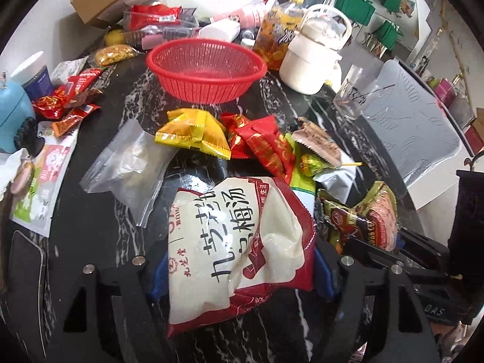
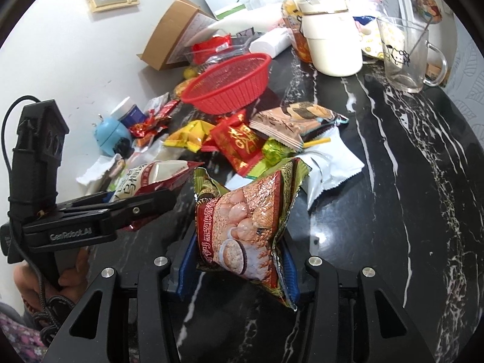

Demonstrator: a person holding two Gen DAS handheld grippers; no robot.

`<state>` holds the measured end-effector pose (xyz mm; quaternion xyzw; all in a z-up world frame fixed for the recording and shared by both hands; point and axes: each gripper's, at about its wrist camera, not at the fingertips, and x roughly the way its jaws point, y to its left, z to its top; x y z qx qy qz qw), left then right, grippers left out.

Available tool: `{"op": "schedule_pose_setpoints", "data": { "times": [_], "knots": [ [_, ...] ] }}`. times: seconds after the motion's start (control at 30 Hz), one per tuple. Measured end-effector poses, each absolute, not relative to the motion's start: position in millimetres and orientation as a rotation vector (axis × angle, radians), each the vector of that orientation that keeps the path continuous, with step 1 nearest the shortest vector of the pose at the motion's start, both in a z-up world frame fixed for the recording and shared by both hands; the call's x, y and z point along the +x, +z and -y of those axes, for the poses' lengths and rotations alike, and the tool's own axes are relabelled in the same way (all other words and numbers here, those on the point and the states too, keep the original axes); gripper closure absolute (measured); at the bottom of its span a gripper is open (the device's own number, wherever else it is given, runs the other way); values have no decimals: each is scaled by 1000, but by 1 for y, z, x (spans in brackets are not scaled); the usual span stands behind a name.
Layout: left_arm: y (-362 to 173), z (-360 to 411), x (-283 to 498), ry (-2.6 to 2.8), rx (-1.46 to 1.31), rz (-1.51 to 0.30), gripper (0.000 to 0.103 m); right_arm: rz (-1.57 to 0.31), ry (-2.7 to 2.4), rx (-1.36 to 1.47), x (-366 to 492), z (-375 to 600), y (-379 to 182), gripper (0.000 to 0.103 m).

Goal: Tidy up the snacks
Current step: 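Lift the rice bag with the left gripper while the right gripper lifts the pink snack bag, then carry the rice bag to the red basket with the left gripper while the right carries the pink bag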

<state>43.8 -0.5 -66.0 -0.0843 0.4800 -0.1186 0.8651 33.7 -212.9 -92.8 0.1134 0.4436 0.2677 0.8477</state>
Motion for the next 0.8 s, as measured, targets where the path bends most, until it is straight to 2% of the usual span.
{"op": "schedule_pose_setpoints", "data": {
  "times": [0.8],
  "knots": [
    [16,-15,39,-253,-169,-749,29,-750,630,157,51,204,-14,56]
  ]
}}
